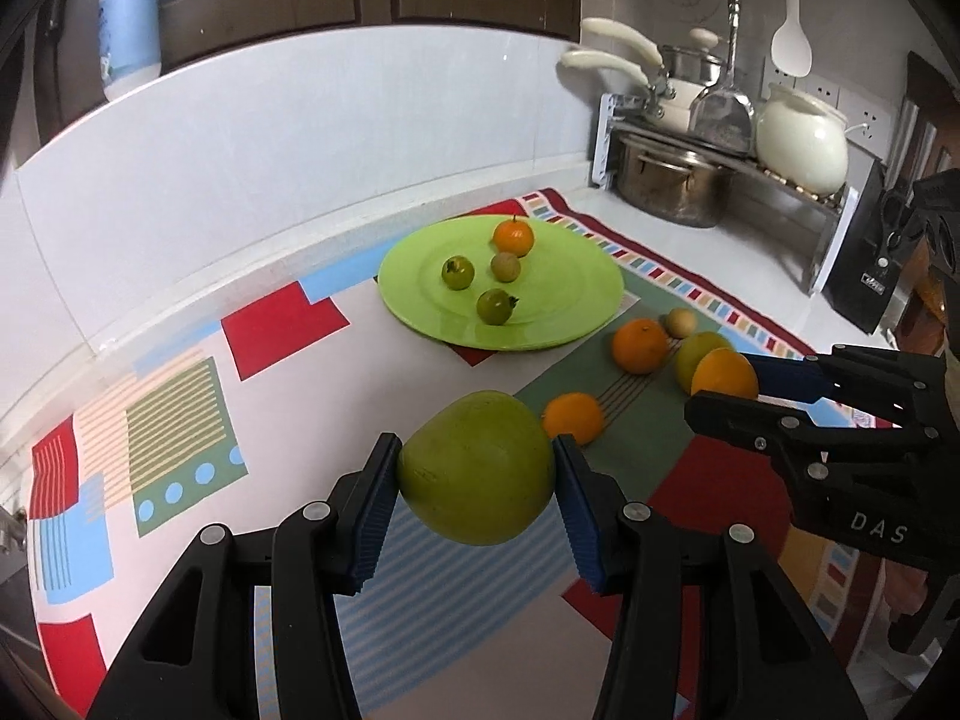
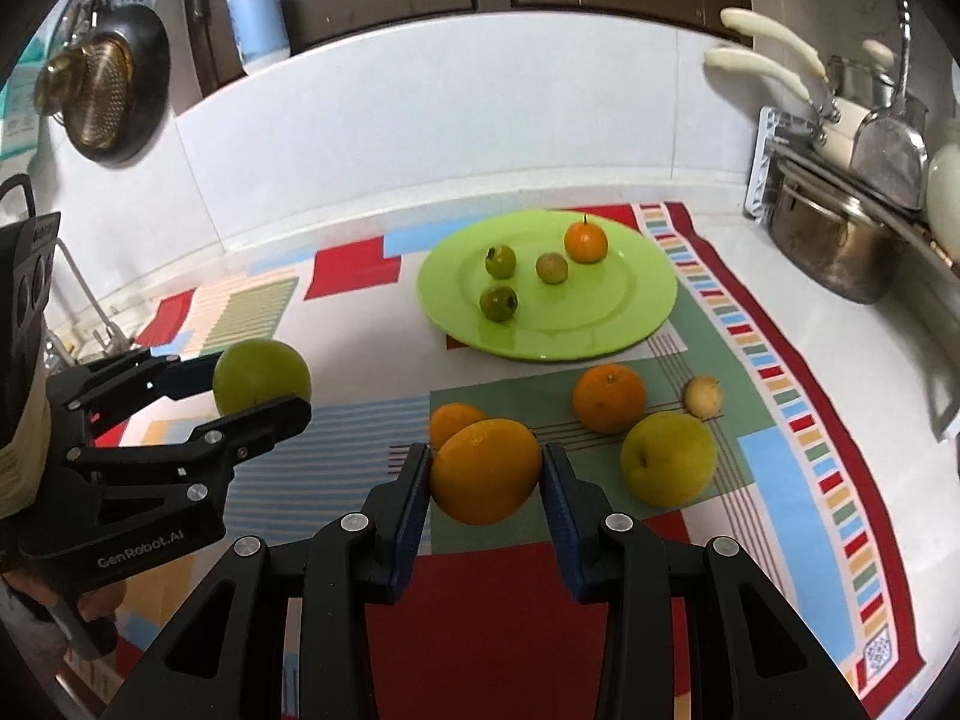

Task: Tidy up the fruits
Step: 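Carry the large green fruit and orange over the green plate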

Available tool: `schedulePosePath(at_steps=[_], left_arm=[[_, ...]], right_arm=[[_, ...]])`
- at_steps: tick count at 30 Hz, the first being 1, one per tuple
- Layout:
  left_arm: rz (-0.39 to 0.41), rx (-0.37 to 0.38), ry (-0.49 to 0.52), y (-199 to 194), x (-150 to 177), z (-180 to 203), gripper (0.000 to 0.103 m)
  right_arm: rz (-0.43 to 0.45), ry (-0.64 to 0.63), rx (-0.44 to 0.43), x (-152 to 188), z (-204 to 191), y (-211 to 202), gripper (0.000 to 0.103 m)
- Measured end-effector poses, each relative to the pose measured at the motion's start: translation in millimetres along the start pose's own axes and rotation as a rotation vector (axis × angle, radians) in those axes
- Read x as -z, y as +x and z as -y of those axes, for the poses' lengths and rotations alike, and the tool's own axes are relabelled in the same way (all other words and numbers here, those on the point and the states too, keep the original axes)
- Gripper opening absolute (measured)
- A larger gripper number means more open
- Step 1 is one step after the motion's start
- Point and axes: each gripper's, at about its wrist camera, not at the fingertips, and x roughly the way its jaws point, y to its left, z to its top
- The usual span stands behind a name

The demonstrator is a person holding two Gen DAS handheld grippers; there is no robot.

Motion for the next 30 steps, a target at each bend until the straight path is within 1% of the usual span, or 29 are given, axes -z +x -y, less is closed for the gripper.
schedulePosePath(at_steps=[8, 13, 24, 27, 30], left_arm=[[0.043, -0.008, -0.009, -21, -7, 13, 0.050], [0.082, -0.021, -0.013, -29, -20, 18, 0.050], [0.171, -0.095, -0.006, -31, -68, 23, 0.050], [0.187, -0.105, -0.002, -28, -82, 23, 0.050], [0.187, -0.099, -0.012, -21, -96, 20, 0.050]], right_arm=[[0.053, 0.003, -0.010, -3, 5, -25, 0.038], [0.087, 0.008, -0.025, -15, 11, -34, 0.038], [0.185, -0.031, -0.009, -61, 27, -45, 0.038], [0.208, -0.044, -0.001, -76, 33, -46, 0.038], [0.218, -0.058, 0.004, -91, 39, -44, 0.038]])
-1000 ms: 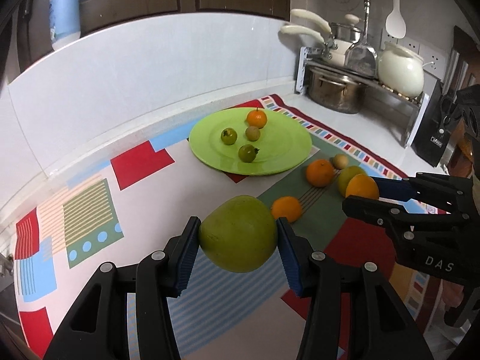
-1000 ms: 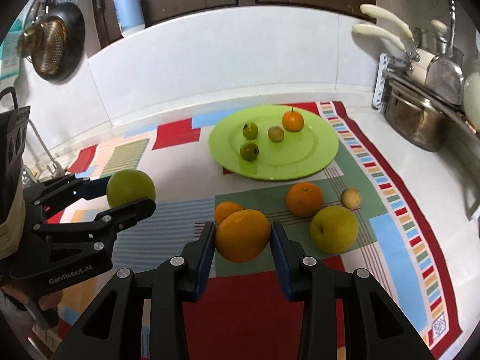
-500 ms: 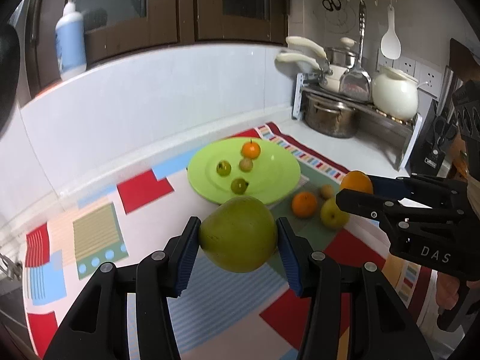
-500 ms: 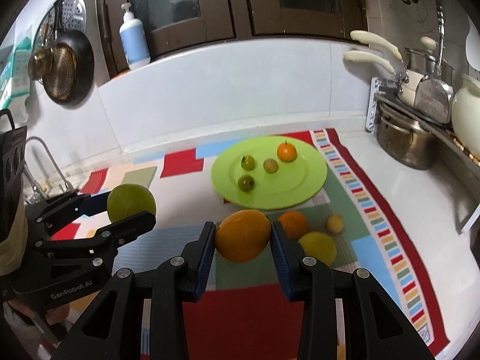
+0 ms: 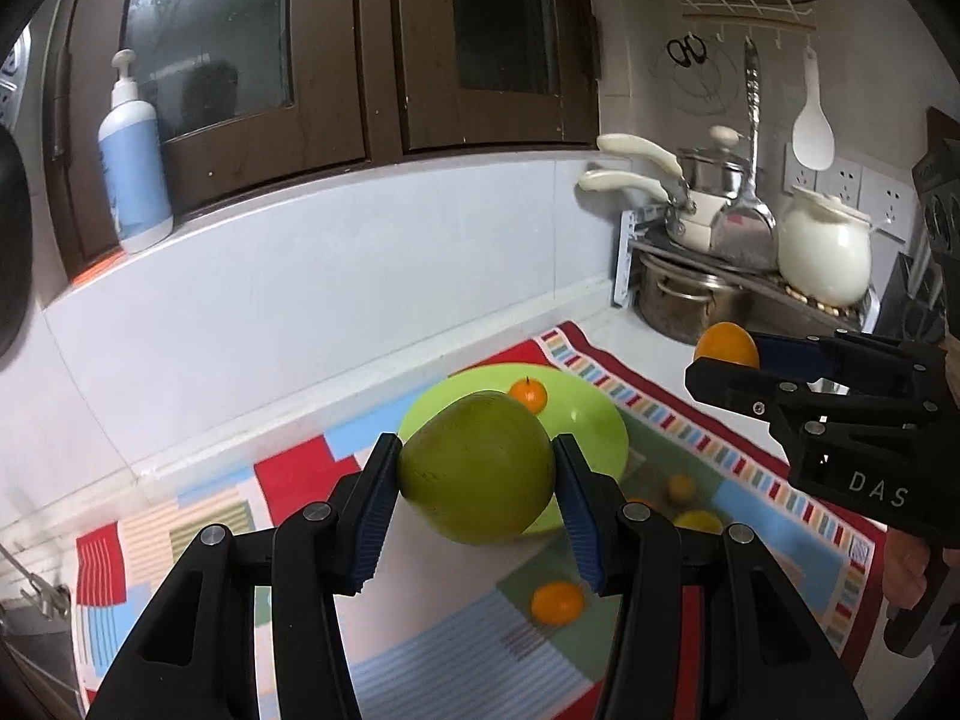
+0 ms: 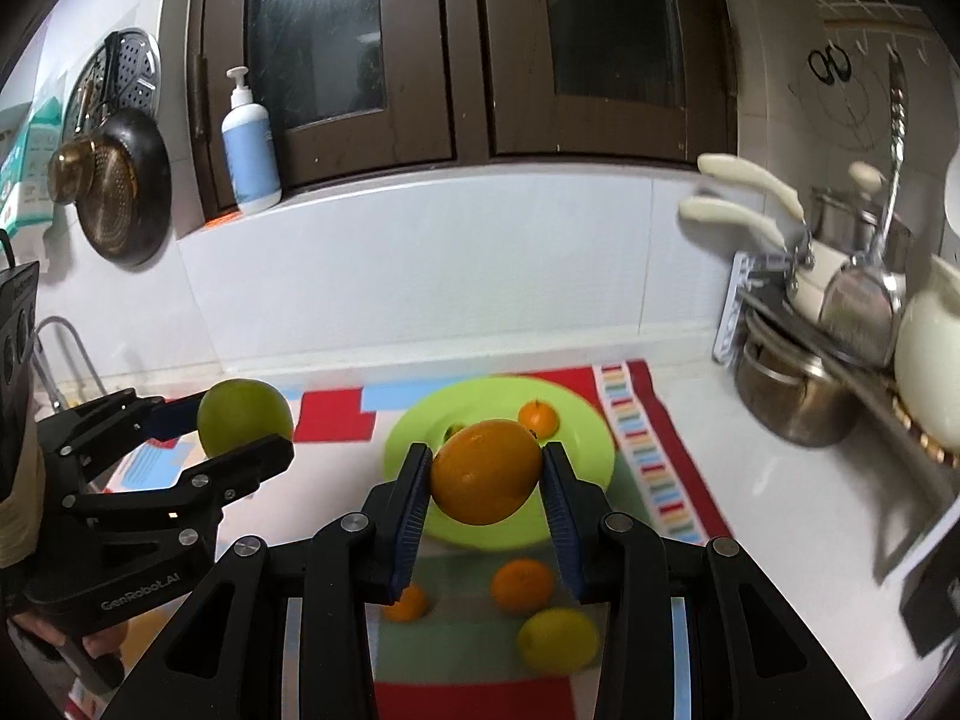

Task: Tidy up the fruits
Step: 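Carry the large green fruit and orange over the green plate, then lower both fruits onto the green plate and open both tools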

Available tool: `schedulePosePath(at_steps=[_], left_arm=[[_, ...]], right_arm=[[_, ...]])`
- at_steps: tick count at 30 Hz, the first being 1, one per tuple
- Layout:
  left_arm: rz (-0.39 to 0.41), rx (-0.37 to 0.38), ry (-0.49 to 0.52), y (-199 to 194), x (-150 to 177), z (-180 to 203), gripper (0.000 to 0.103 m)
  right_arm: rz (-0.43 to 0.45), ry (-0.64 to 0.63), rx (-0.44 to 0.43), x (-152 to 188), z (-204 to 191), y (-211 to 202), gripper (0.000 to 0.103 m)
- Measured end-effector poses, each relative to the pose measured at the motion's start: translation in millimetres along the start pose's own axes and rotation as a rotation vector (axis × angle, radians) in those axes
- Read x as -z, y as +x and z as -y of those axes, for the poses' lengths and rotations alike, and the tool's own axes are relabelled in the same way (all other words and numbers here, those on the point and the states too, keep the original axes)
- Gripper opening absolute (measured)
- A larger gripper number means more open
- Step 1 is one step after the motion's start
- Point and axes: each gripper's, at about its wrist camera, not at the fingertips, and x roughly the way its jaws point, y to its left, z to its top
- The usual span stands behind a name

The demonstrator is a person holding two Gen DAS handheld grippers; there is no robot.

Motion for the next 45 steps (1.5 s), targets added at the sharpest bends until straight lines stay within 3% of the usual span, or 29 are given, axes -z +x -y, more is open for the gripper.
schedulePosePath(at_steps=[15, 34, 45], left_arm=[[-0.036, -0.005, 0.012, 81, -41, -8, 0.050], [-0.185, 0.029, 0.034, 205, -26, -11, 0.050], [-0.241, 0.048, 0.046, 235, -14, -6, 0.050]], right_arm=[[-0.045, -0.023, -0.030, -37, 31, 72, 0.038], [-0.225, -0.015, -0.053, -12, 64, 186, 0.038], [-0.278, -0.013, -0.064, -1, 69, 214, 0.038]])
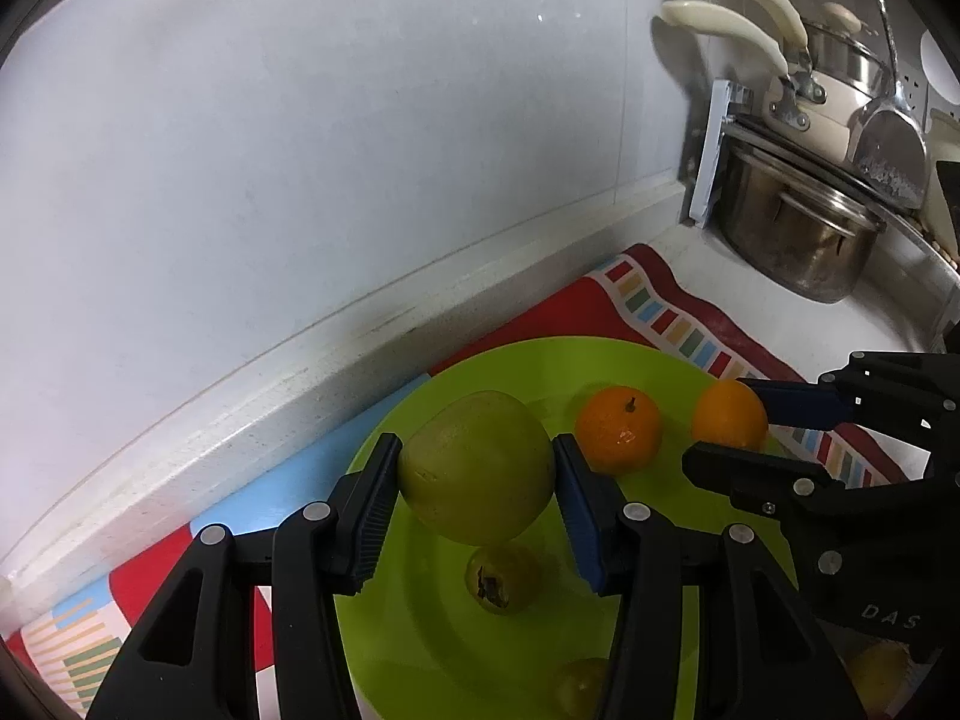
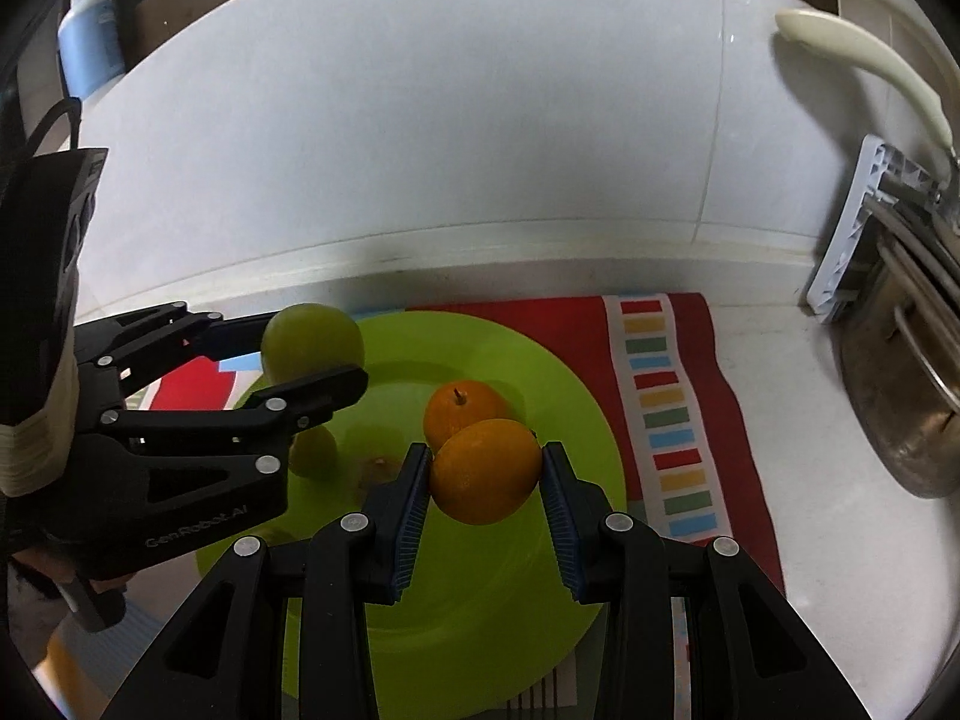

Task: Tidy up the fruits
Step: 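Lower both fruits onto the green plate and open both tools, then withdraw both tools from the plate toward the remaining fruits on the cloth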

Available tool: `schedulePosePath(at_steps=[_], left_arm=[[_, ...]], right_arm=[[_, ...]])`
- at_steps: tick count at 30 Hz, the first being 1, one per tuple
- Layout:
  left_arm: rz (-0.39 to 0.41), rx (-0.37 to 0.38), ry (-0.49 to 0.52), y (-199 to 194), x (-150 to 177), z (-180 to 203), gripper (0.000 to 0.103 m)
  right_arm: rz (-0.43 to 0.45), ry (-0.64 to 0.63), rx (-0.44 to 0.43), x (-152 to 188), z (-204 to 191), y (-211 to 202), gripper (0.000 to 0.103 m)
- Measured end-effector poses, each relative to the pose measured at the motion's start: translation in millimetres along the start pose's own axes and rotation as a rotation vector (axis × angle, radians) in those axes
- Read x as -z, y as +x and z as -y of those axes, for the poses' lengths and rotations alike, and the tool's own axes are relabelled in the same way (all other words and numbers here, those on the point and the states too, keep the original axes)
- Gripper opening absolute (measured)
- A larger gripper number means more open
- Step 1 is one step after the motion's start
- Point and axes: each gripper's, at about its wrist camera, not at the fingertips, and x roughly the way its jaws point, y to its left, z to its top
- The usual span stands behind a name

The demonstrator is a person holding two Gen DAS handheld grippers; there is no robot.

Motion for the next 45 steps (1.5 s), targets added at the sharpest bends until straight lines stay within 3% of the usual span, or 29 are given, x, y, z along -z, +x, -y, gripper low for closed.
schedulePosePath(at_steps=[8, 11, 15, 30, 40, 45], left_arm=[[-0.027, 0.014, 0.004, 7, 0, 0, 0.053], [0.005, -0.006, 0.000, -2, -2, -2, 0.060], [0.028, -0.027, -0.004, -15, -4, -6, 0.061], [0.115, -0.069, -0.021, -94, -1, -1, 0.070], [0.166, -0.083, -0.053, -151, 16, 9, 0.078], [0.185, -0.101, -0.062, -178, 28, 14, 0.083]], right_arm=[[-0.009, -0.005, -0.002, 1, -3, 2, 0.039], [-0.004, -0.012, 0.028, -1, -4, 1, 0.049], [0.013, -0.006, 0.051, 0, -5, -8, 0.049], [0.102, 0.028, 0.058, 6, -15, -68, 0.049], [0.162, 0.056, 0.066, 22, -28, -114, 0.055], [0.195, 0.055, 0.086, 34, -38, -142, 0.064]])
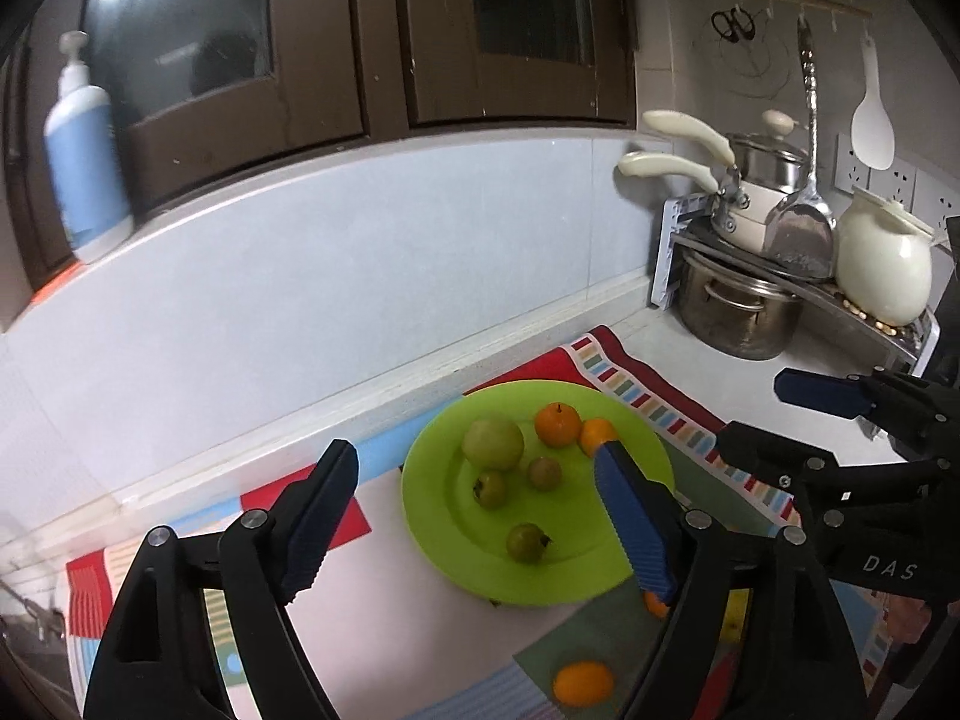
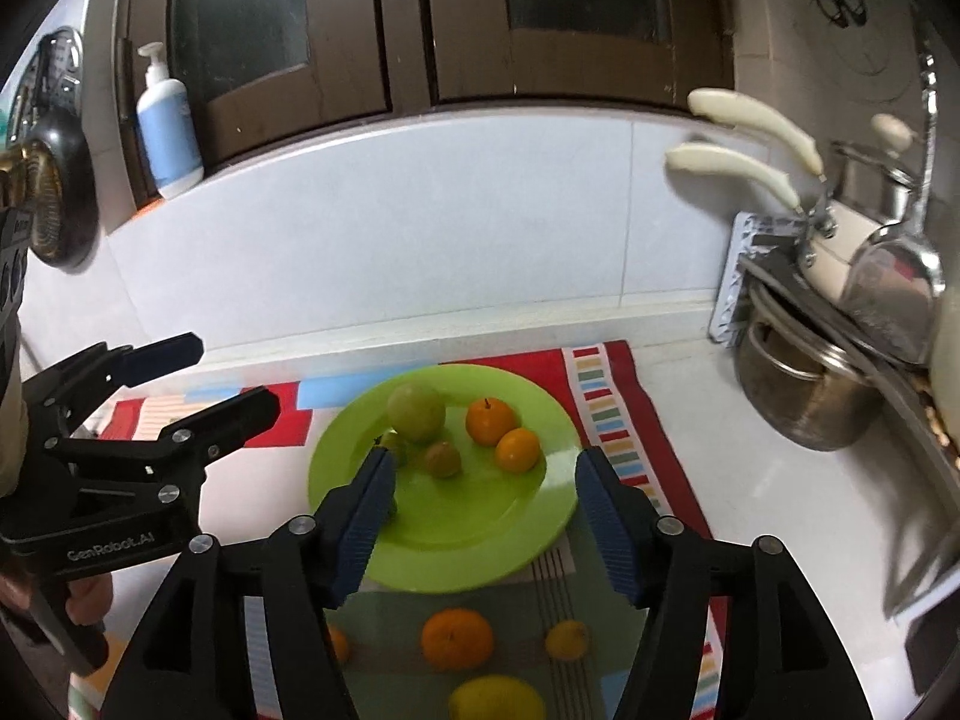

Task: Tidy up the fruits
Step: 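Withdraw both tools from the plate toward the remaining fruits on the cloth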

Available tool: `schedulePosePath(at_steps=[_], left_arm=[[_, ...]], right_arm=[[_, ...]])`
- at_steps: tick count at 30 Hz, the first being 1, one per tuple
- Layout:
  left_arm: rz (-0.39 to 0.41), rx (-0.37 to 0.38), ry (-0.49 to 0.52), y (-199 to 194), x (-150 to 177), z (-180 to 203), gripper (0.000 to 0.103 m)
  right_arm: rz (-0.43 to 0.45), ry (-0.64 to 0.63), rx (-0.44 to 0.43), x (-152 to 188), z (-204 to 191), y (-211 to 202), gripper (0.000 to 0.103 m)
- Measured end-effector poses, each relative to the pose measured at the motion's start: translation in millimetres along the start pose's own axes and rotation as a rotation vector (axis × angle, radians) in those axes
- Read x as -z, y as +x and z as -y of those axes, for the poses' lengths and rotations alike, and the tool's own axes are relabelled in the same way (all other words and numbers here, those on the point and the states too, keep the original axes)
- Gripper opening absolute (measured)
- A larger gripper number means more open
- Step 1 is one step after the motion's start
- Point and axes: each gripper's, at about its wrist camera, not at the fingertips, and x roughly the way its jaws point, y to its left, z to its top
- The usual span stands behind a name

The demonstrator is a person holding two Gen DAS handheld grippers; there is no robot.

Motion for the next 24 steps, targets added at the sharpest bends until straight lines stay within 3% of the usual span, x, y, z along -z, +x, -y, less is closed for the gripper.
schedulePosePath(at_steps=[7, 24], left_arm=[[0.021, -0.024, -0.016, -36, 18, 1, 0.088], [-0.010, -0.048, -0.002, -63, 63, 13, 0.094]], right_arm=[[0.049, 0.014, 0.033, 10, -6, -37, 0.076], [0.010, 0.008, 0.050, 54, -16, -69, 0.077]])
